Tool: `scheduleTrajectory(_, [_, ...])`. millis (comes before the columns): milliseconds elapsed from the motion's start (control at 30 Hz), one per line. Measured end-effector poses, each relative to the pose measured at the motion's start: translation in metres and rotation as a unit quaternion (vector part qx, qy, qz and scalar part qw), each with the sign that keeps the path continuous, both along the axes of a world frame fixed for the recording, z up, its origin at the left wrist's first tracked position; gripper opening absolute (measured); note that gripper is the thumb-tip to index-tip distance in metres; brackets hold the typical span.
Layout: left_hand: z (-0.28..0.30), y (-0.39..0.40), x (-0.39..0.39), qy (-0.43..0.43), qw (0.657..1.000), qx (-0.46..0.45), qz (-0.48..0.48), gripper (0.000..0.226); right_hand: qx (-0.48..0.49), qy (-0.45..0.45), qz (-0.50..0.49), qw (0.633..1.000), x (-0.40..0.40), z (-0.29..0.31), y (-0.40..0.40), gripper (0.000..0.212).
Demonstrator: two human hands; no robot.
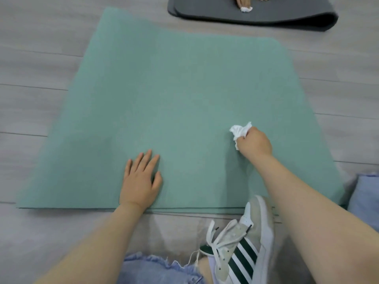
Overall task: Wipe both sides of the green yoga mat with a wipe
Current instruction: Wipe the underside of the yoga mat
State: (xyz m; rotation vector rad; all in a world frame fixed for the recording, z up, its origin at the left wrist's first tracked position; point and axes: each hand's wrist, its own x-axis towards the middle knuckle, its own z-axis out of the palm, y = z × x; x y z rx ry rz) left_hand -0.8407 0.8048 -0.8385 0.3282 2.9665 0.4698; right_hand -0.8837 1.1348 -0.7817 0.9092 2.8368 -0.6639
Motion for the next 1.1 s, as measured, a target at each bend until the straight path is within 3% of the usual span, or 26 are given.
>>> scheduleTrajectory(233, [-0.006, -0.002, -0.001, 0.043, 0.998, 0.033, 0.009, 0.056, -0.027, 0.040, 0.021, 0.999, -0.040, -0.023, -0.025, 0.023])
scheduleTrajectory(333, [-0.007, -0.002, -0.002, 0.051, 0.998, 0.031, 0.010, 0.054, -0.010, 0.061, 0.067, 0.996, -0.065, -0.029, -0.061, 0.029])
scheduleTrajectory(533, [-0.008, -0.003, -0.004, 0.061, 0.998, 0.028, 0.002, 0.055, -0.070, 0.094, 0.185, 0.976, -0.112, -0.031, -0.146, 0.032])
scheduleTrajectory(667, [-0.007, -0.003, -0.004, 0.063, 0.998, 0.030, -0.002, 0.055, -0.106, 0.092, 0.162, 0.977, -0.120, -0.032, -0.154, 0.028])
scheduleTrajectory(767, [-0.007, -0.002, -0.004, 0.063, 0.998, 0.029, -0.002, 0.055, -0.046, 0.089, 0.212, 0.972, -0.117, -0.039, -0.151, 0.030])
scheduleTrajectory(967, [-0.006, -0.002, -0.004, 0.056, 0.998, 0.030, 0.003, 0.055, 0.033, 0.113, 0.352, 0.929, -0.097, -0.047, -0.155, 0.035])
scheduleTrajectory(1100, [-0.005, -0.002, -0.004, 0.049, 0.998, 0.034, 0.005, 0.056, 0.013, 0.139, 0.427, 0.894, -0.088, -0.045, -0.146, 0.028])
